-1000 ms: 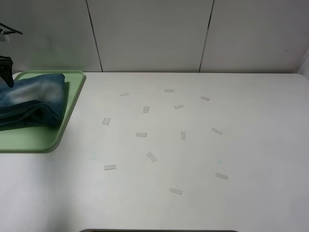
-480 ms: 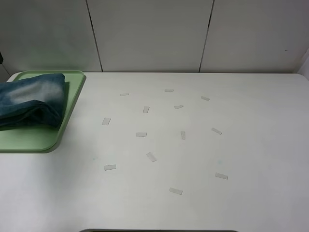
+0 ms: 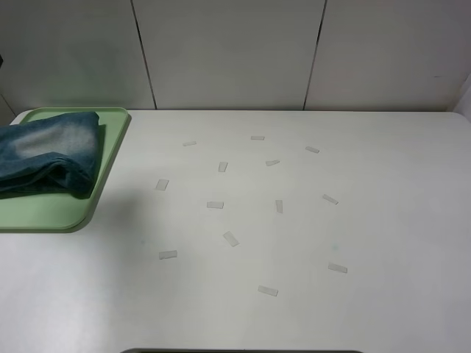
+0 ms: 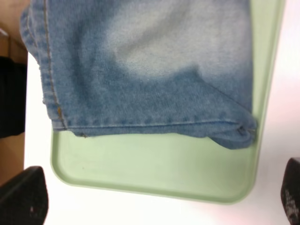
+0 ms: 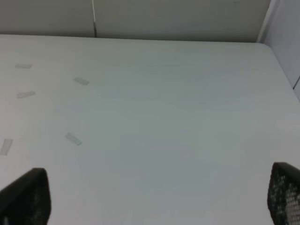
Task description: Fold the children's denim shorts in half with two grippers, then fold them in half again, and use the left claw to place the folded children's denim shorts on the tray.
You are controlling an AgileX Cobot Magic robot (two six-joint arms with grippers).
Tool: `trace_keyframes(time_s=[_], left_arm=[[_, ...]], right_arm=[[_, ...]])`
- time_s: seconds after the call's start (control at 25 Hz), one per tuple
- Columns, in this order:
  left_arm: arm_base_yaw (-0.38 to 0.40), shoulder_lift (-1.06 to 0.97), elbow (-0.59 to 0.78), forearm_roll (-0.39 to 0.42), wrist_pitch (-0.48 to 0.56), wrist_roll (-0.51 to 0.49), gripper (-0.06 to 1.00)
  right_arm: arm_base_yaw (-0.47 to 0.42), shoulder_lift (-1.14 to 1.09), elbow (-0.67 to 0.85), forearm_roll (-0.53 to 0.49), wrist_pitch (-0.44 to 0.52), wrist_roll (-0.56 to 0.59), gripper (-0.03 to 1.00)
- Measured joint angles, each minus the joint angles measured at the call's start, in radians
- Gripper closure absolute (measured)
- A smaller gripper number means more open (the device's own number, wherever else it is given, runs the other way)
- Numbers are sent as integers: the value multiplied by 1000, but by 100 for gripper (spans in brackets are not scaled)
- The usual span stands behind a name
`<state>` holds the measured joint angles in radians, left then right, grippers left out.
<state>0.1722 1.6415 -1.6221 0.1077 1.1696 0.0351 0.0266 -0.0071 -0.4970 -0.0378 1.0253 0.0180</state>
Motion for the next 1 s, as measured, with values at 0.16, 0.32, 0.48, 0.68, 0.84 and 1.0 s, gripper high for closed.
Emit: trace_keyframes(time_s=[0.16,0.32,0.48,0.68,0.84,1.0], left_arm=[[-3,-149,109,0,1,22,-4],[-4,-326,276,-21,1,34,-4],[-4,-521,432,-81,2,50,-4],[-6,-775,600,-118,3,52,-4],[-6,-966,705,-174,4,52,-4],[-6,-1138,747,-228,4,53,-4]], right_arm=[[0,0,0,0,0,0,27],[0,0,0,0,0,0,27],[0,0,0,0,0,0,27],[0,0,0,0,0,0,27],[0,0,0,0,0,0,27],[0,0,0,0,0,0,27]])
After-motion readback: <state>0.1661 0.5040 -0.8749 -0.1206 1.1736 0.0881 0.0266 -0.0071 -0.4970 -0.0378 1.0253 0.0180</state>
